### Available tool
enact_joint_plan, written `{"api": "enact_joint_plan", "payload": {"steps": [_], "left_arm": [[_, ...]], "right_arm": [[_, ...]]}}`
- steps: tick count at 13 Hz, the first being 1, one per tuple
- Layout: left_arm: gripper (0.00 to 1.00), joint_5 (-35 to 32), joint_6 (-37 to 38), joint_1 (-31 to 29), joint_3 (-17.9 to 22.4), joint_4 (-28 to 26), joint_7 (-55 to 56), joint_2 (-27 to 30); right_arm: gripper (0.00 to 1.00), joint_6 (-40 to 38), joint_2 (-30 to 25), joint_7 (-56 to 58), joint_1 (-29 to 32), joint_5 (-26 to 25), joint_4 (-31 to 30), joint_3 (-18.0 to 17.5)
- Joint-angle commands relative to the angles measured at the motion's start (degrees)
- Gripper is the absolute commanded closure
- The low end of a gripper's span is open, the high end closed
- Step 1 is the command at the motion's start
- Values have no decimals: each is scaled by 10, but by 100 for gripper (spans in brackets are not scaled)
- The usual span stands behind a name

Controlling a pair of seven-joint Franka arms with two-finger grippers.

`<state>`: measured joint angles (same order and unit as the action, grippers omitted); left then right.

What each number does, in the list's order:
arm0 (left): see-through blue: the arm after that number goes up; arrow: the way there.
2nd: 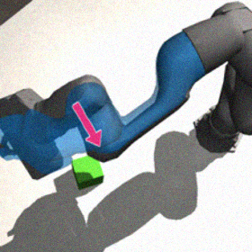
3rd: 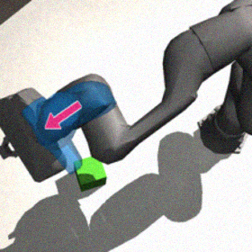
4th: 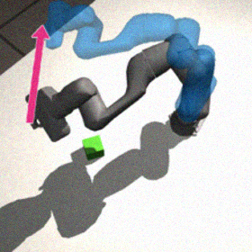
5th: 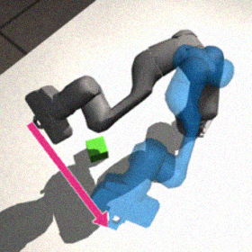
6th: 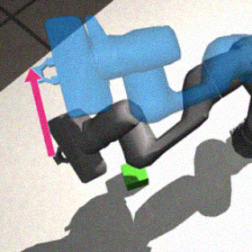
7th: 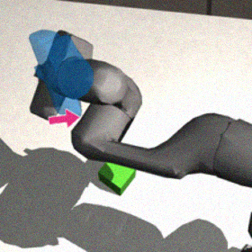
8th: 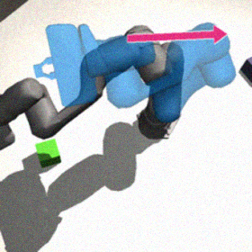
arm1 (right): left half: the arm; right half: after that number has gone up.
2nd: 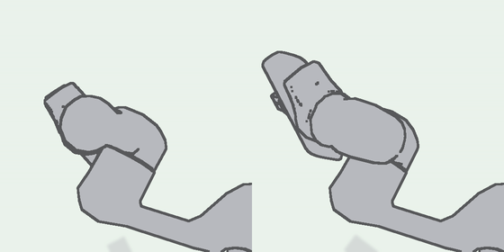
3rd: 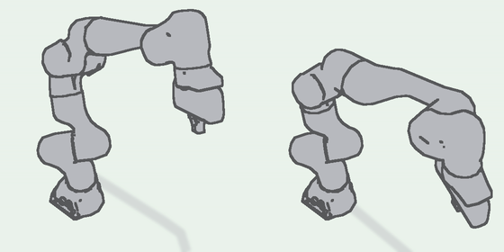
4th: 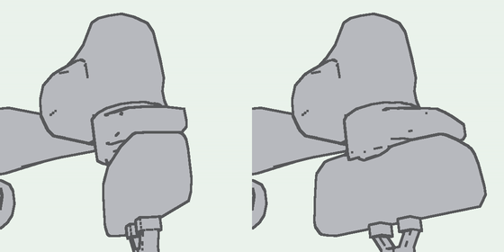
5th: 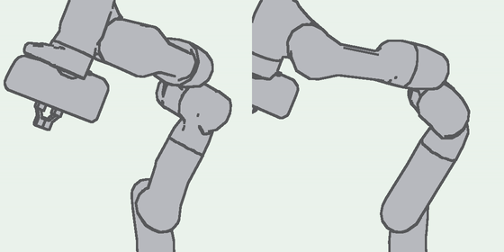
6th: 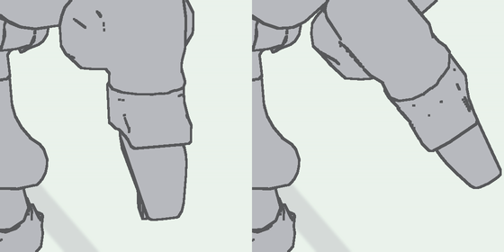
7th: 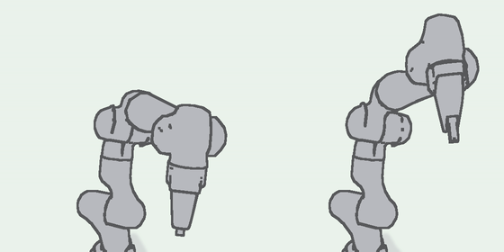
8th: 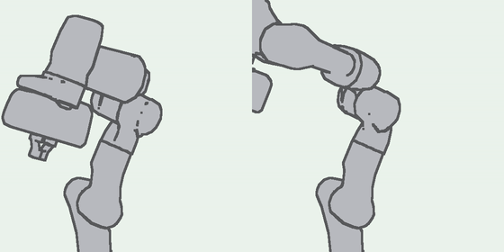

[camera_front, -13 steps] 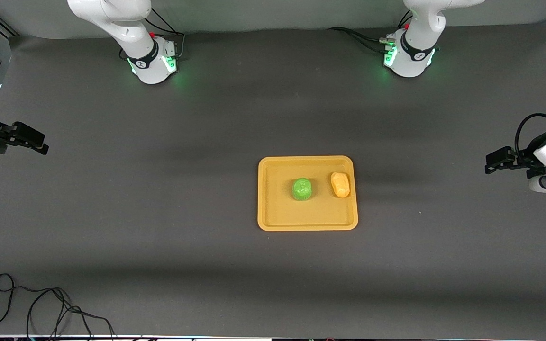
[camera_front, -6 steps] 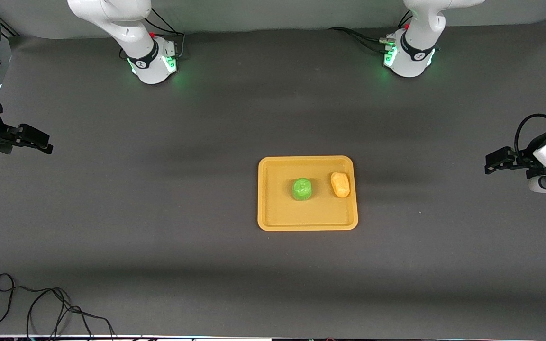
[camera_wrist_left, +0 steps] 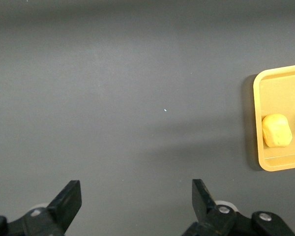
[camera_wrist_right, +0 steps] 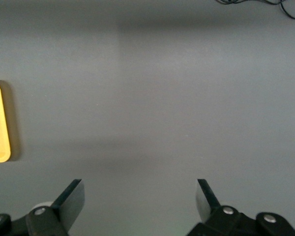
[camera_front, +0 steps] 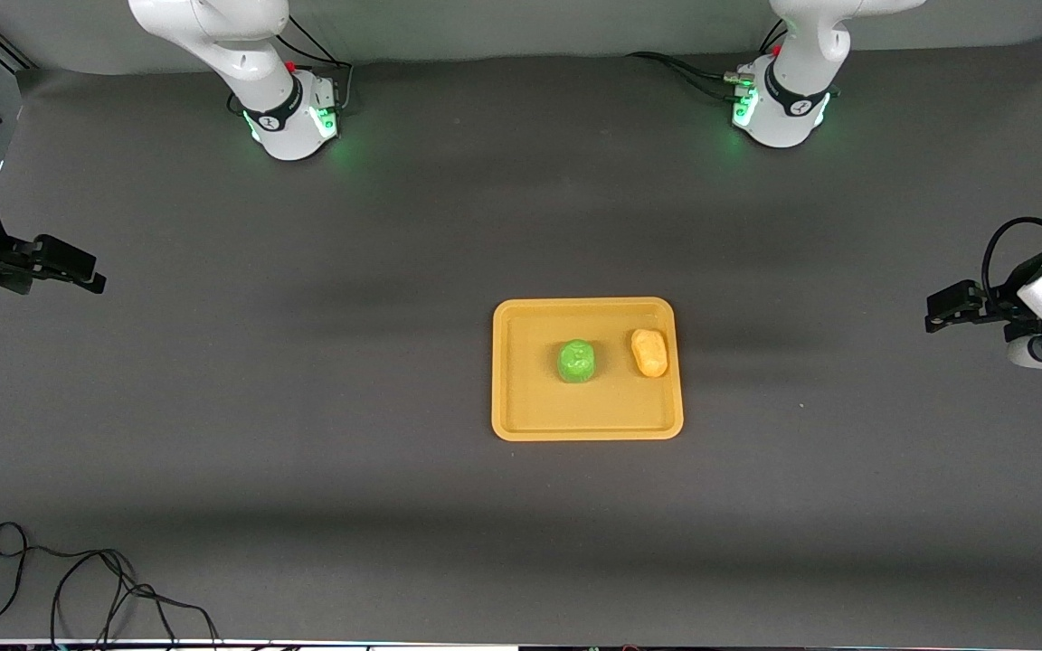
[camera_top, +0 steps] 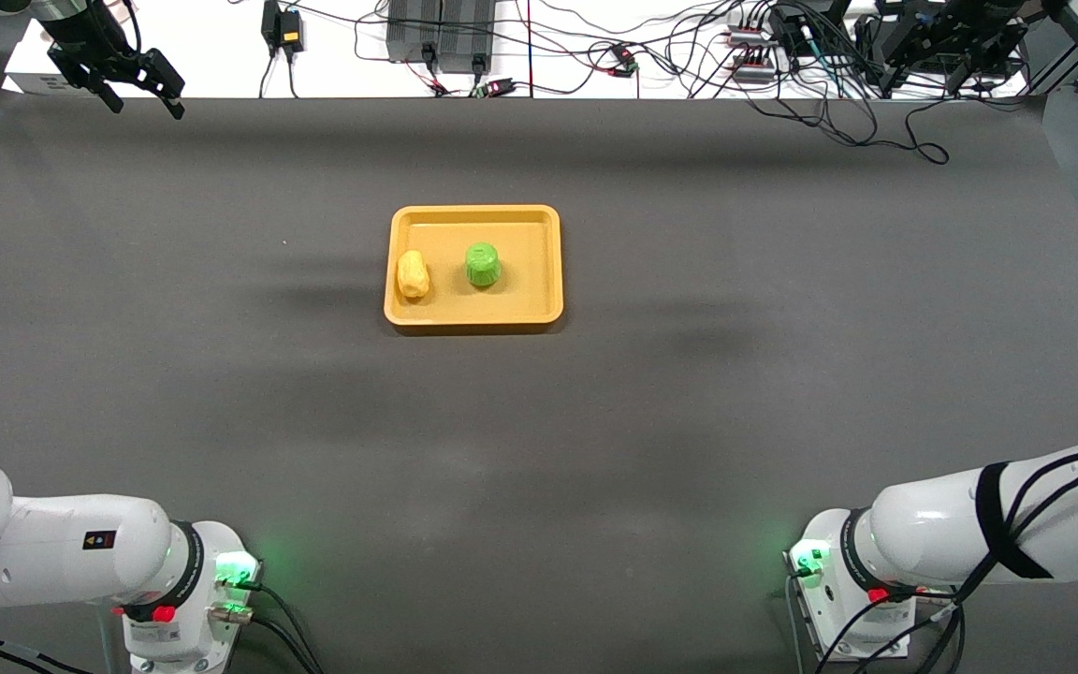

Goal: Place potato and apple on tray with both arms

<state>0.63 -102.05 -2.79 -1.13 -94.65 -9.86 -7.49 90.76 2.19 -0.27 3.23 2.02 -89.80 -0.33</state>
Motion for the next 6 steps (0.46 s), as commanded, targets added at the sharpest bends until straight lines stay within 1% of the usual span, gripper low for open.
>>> {"api": "enact_joint_plan", "payload": {"steps": [1, 6], "left_arm": [[0, -4, 7, 3, 2, 5, 8, 1], [0, -4, 9, 3, 2, 5, 8, 1]], "right_arm": [[0, -2, -13, 12, -5, 16, -7, 12], [0, -2, -12, 15, -7, 11, -7, 10]]}}
